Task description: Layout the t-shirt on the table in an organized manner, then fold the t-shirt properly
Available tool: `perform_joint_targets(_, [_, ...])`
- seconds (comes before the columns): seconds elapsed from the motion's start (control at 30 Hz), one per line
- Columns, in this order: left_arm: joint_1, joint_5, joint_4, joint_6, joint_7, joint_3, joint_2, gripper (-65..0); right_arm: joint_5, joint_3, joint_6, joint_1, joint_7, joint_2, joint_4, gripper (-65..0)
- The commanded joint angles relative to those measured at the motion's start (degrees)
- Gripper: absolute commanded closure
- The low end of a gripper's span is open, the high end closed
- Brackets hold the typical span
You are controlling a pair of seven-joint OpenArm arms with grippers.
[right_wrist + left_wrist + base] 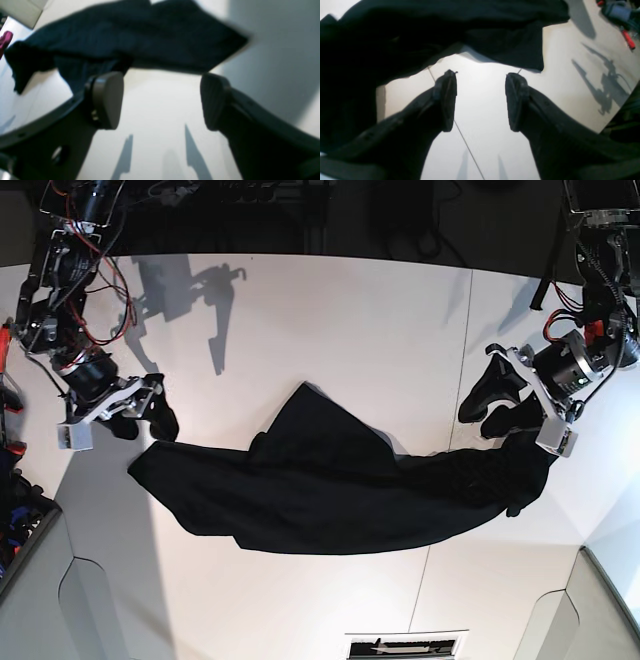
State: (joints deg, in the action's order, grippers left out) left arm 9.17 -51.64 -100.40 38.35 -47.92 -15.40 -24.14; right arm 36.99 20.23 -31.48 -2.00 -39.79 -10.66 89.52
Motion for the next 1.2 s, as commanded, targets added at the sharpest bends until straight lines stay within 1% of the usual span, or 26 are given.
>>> perform_joint_targets(0.0, [-0.63, 0.63, -0.87, 0.50, 1.42, -0.48, -0.55, -33.6, -0.31, -1.27, -0.24, -0.81, 1.86, 0.66, 0.85, -45.3])
perform_joint_targets(0.07, [-0.37, 2.14, -0.87, 0.46, 1.49, -0.48, -0.48, -33.6, -2.99, -4.20, -0.24, -0.83, 2.43, 2.80, 0.11, -45.3])
perform_joint_targets(0.13, [-0.44, 3.63, -0.87, 0.46, 1.42, -0.48, -0.48, -33.6, -5.16, -7.15, -0.13, -1.14, 4.37, 4.52, -1.57, -45.3])
perform_joint_targets(0.2, [-0.42, 3.98, -0.87, 0.44, 1.79, -0.48, -0.74, -33.6, -7.50, -9.99, 0.26, -1.92, 6.97, 5.99, -3.89, -45.3])
perform_joint_targets(0.33, [-0.24, 5.01, -0.87, -0.28, 1.84, -0.48, -1.57, -33.6, -11.30, -14.01, 0.46, -4.31, 9.90, 8.68, -9.68, -45.3])
perform_joint_targets(0.4, [-0.02, 5.35, -0.87, -0.44, 1.79, -0.48, -2.58, -33.6, -11.50, -14.82, 1.64, -5.35, 10.54, 10.08, -12.68, -45.3])
perform_joint_targets(0.43, [0.24, 5.38, -0.87, -0.44, 1.81, -0.48, -3.08, -33.6, -11.52, -14.93, 1.73, -5.88, 11.26, 10.84, -14.23, -45.3])
perform_joint_targets(0.53, [0.57, 5.40, -0.87, -0.44, 1.77, -0.48, -4.48, -33.6, -11.52, -15.02, 1.68, -7.96, 12.28, 12.70, -19.21, -45.3])
perform_joint_targets(0.63, [0.55, 5.35, -0.87, -0.44, 1.86, -0.48, -5.11, -33.6, -11.52, -15.02, 1.22, -10.43, 12.37, 13.75, -22.97, -45.1])
perform_joint_targets(0.7, [0.57, 5.49, -0.87, -0.44, 1.81, -0.48, -5.29, -33.6, -11.56, -15.06, 1.25, -11.26, 12.37, 14.25, -23.50, -43.1])
perform_joint_targets(0.73, [0.57, 5.99, -0.87, -0.46, 1.81, -0.48, -5.29, -33.6, -11.52, -15.08, 1.25, -11.54, 12.37, 14.36, -23.47, -39.4])
perform_joint_targets(0.77, [0.55, 6.58, -0.87, -0.46, 1.92, -0.48, -5.27, -33.6, -11.52, -15.13, 1.25, -11.85, 12.37, 14.36, -23.47, -32.7])
perform_joint_targets(0.8, [0.55, 7.08, -0.87, -0.66, 2.40, -0.48, -5.27, -33.6, -11.52, -15.10, 1.25, -12.04, 12.37, 14.36, -23.47, -22.9])
perform_joint_targets(0.87, [0.52, 9.35, -0.87, -2.89, 4.31, -0.48, -5.27, -33.6, -11.58, -15.10, 0.96, -12.63, 12.39, 14.32, -23.47, -0.9])
perform_joint_targets(0.93, [0.52, 12.37, -0.83, -5.27, 6.69, -0.48, -5.29, -33.6, -11.82, -15.10, -0.79, -13.31, 12.37, 14.16, -23.30, 0.0])
perform_joint_targets(0.97, [0.52, 13.57, -0.79, -6.27, 7.30, -0.48, -5.29, -33.6, -11.80, -15.08, -0.87, -13.84, 12.35, 14.10, -23.10, 0.0])
perform_joint_targets(1.07, [0.57, 14.64, -0.76, -6.84, 7.41, -0.48, -5.40, -33.6, -11.87, -14.95, -0.87, -14.67, 9.57, 12.41, -19.04, 0.0])
perform_joint_targets(1.17, [0.68, 15.93, -0.76, -6.86, 7.41, -0.48, -5.44, -33.6, -10.73, -14.58, -0.87, -14.29, 5.46, 9.20, -9.94, 0.0])
